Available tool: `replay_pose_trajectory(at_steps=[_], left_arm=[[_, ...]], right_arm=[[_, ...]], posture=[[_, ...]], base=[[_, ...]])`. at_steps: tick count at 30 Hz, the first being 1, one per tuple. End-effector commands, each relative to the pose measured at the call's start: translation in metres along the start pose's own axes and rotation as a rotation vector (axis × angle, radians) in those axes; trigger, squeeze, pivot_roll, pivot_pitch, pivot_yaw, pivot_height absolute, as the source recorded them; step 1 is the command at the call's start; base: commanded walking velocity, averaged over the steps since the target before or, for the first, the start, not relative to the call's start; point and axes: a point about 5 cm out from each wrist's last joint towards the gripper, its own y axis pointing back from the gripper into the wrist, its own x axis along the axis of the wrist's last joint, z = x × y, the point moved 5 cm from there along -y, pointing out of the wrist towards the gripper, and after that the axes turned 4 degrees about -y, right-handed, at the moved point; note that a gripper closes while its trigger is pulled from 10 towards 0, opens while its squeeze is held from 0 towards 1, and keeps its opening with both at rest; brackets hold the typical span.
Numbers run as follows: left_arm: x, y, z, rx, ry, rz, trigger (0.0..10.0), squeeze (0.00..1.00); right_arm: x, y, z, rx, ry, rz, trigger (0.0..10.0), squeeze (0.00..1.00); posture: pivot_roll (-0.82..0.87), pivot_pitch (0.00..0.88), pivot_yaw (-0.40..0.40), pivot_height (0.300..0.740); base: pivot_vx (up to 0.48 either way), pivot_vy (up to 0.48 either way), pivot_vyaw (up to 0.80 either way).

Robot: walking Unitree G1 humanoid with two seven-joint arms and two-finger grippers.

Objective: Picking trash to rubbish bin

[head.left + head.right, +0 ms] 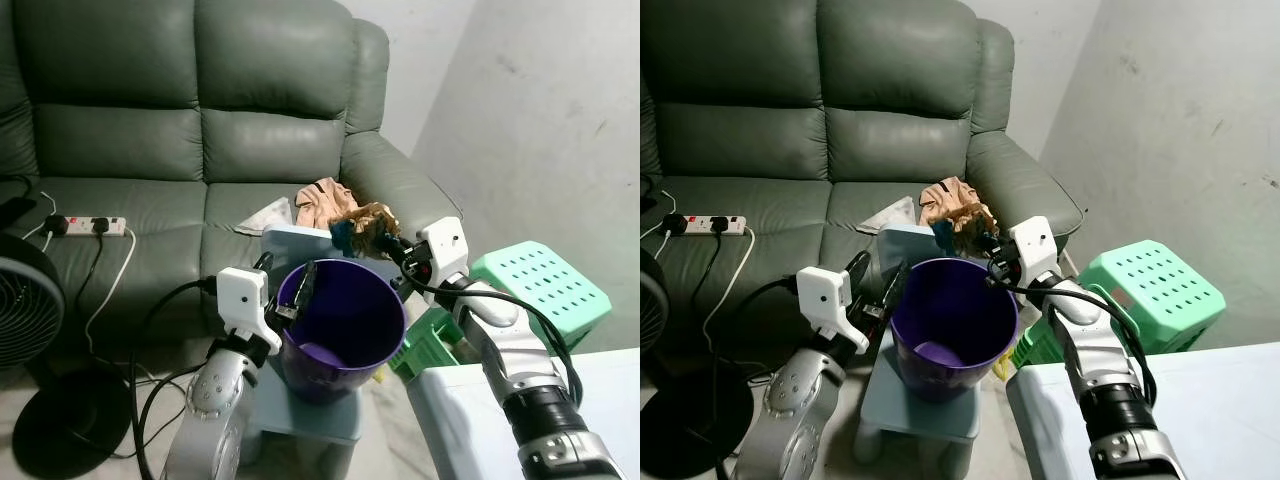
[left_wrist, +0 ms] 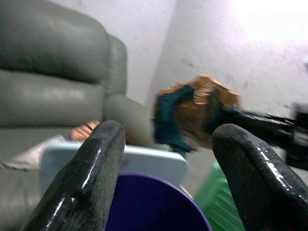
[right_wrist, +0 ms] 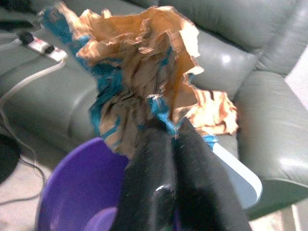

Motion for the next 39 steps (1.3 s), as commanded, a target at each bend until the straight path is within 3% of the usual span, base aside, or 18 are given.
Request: replay_pose_trajectory(at_steps=[1,12,17,23,30,31,32,33,39], left_arm=[[0.006,-0.001,0.013,-0.01,0.028,0.014,10.0,0.0],[0.003,0.025,0.038,0.009,0.084,-0.044,10.0,0.0],[0.001,0.04,0.052,0.037,0.132,-0.087,10.0,0.0],[0.0,0.05,0.062,0.062,0.163,-0.111,10.0,0.0],[0.001,0.053,0.065,0.081,0.181,-0.125,10.0,0.0],[0.001,0.053,0.066,0.082,0.181,-0.125,10.0,0.0],[0.002,0.053,0.066,0.082,0.182,-0.125,10.0,0.0],[0.002,0.053,0.066,0.083,0.183,-0.126,10.0,0.0],[0.001,0.053,0.067,0.087,0.188,-0.129,10.0,0.0]], right_arm=[[-0.001,-0.005,0.0,0.013,0.007,-0.023,10.0,0.0],[-0.024,-0.023,-0.011,0.036,-0.101,-0.156,10.0,0.0],[-0.026,-0.031,-0.016,0.055,-0.079,-0.198,10.0,0.0],[-0.026,-0.037,-0.019,0.055,-0.05,-0.223,10.0,0.0],[-0.021,-0.042,-0.019,0.031,-0.09,-0.201,10.0,0.0],[-0.021,-0.043,-0.018,0.015,-0.085,-0.2,10.0,0.52],[-0.021,-0.043,-0.017,0.004,-0.082,-0.198,10.0,0.52],[-0.022,-0.043,-0.018,0.003,-0.094,-0.199,10.0,1.0],[-0.023,-0.043,-0.017,-0.005,-0.092,-0.205,10.0,1.0]], posture=[[0.08,0.009,-0.208,0.74],[0.1,0.142,-0.255,0.74],[0.11,0.187,-0.277,0.74],[0.11,0.208,-0.295,0.74],[0.12,0.207,-0.304,0.74],[0.12,0.207,-0.305,0.74],[0.12,0.207,-0.305,0.74],[0.12,0.207,-0.305,0.74],[0.12,0.211,-0.307,0.74]], base=[[0.0,0.0,0.0],[0.0,0.0,0.0],[0.0,0.0,0.0],[0.0,0.0,0.0],[0.0,0.0,0.0],[0.0,0.0,0.0],[0.0,0.0,0.0],[0.0,0.0,0.0],[0.0,0.0,0.0]])
